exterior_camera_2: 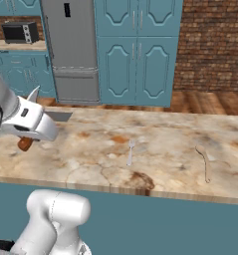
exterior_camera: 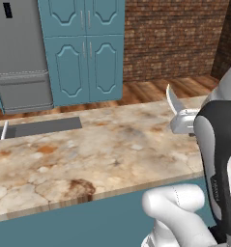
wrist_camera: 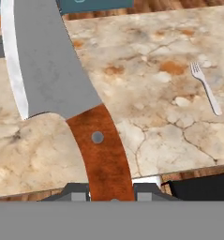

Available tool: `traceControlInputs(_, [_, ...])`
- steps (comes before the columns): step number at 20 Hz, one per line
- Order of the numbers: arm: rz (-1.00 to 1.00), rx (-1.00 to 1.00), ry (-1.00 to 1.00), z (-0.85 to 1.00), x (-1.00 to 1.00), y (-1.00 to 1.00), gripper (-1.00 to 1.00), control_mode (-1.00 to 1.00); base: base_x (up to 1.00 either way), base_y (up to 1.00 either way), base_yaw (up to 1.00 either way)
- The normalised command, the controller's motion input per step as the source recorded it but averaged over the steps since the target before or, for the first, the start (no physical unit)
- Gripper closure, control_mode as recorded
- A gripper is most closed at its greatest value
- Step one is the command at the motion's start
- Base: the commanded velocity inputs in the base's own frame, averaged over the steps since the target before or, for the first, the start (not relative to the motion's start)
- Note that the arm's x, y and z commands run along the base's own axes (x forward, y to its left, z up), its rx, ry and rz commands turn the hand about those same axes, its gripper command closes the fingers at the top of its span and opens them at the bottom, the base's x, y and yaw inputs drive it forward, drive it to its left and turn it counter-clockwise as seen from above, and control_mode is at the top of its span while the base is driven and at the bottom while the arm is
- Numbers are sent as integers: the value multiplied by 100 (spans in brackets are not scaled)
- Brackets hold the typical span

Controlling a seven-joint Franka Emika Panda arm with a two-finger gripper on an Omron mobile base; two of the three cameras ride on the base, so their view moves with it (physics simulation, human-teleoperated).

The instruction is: Pick up the metallic utensils from the counter and place them in the open drawer. Make sure not to pick up any wooden utensils.

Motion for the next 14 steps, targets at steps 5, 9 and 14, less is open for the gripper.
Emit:
traceControlInputs(5, [0, 0, -5, 8, -11, 0, 100, 100, -75, -10, 0])
traceControlInputs(9, [0, 0, 0, 0, 0, 0, 100, 100, -100, -26, 0])
traceControlInputs(14, [0, 0, 0, 0, 0, 0, 100, 100, -100, -20, 0])
